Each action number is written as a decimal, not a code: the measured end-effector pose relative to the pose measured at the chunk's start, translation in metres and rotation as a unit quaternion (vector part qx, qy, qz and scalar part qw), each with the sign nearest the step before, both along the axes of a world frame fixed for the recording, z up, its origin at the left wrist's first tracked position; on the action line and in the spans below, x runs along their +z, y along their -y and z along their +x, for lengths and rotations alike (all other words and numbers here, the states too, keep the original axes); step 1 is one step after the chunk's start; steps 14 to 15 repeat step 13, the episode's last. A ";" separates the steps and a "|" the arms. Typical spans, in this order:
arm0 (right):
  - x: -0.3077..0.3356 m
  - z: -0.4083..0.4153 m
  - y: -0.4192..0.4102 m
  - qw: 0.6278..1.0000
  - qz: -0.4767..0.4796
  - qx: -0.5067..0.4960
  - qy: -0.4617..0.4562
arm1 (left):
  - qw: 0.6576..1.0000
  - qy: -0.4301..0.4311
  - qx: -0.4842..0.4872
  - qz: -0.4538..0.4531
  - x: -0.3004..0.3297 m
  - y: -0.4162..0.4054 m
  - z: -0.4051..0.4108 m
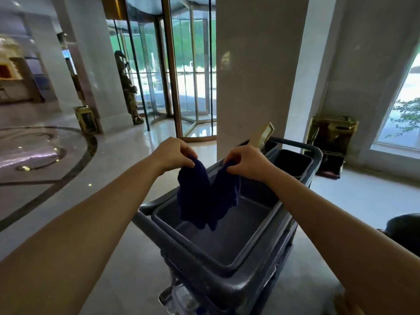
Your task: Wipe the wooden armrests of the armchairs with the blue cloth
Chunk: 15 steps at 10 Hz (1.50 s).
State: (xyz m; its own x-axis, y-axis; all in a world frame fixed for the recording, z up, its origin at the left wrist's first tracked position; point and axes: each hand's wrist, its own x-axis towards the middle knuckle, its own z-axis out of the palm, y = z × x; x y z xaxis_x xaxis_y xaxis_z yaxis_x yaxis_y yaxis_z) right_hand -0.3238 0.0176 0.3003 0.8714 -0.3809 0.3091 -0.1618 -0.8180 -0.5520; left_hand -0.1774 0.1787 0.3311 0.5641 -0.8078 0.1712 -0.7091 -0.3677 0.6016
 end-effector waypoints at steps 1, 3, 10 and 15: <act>-0.014 0.027 0.022 0.999 -0.003 -0.033 -0.023 | 0.999 -0.025 -0.021 0.013 -0.021 0.027 0.039; -0.077 0.069 0.046 0.990 0.051 -0.124 -0.053 | 0.991 -0.051 -0.098 0.073 -0.098 0.078 0.107; -0.239 0.121 0.021 0.881 0.250 -0.361 -0.176 | 0.920 -0.152 -0.287 0.220 -0.270 0.148 0.172; -0.235 0.121 0.036 0.867 0.250 -0.383 -0.197 | 0.904 -0.196 -0.298 0.237 -0.268 0.171 0.181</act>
